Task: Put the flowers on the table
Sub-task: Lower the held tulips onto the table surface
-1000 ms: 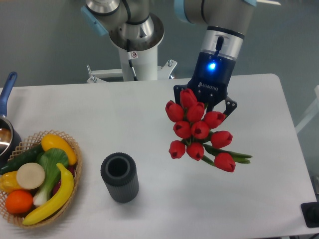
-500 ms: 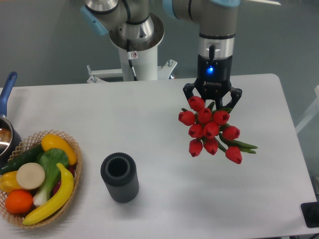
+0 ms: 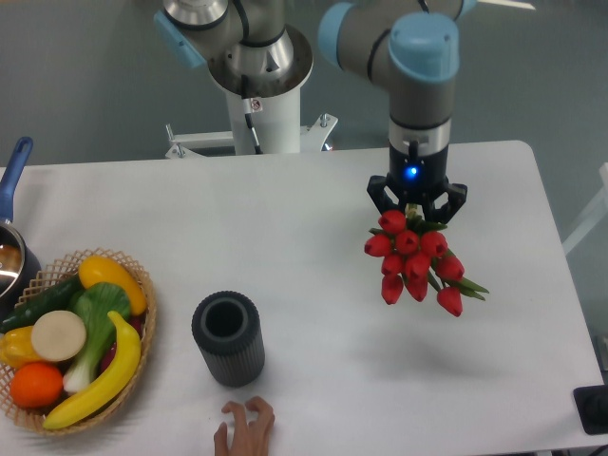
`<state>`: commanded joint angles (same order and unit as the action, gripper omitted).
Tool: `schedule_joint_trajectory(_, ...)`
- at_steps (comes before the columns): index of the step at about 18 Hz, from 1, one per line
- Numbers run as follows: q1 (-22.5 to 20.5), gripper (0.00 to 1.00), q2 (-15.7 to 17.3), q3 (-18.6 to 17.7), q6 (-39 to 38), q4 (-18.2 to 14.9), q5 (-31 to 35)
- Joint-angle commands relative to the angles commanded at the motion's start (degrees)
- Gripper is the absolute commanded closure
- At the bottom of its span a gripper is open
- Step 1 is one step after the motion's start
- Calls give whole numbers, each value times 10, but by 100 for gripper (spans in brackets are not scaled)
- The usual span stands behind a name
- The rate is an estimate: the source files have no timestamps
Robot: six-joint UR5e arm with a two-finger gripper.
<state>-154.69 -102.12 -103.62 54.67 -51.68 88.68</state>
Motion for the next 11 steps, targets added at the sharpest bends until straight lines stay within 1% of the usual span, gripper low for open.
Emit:
schedule_joint_trajectory(4, -5, 58, -38, 4, -3, 7, -2)
schedule_joint_trajectory(7, -10, 57, -72, 21, -6, 9, 1)
schedule_joint_trajectory(11, -15, 56, -98, 32, -7, 9, 0)
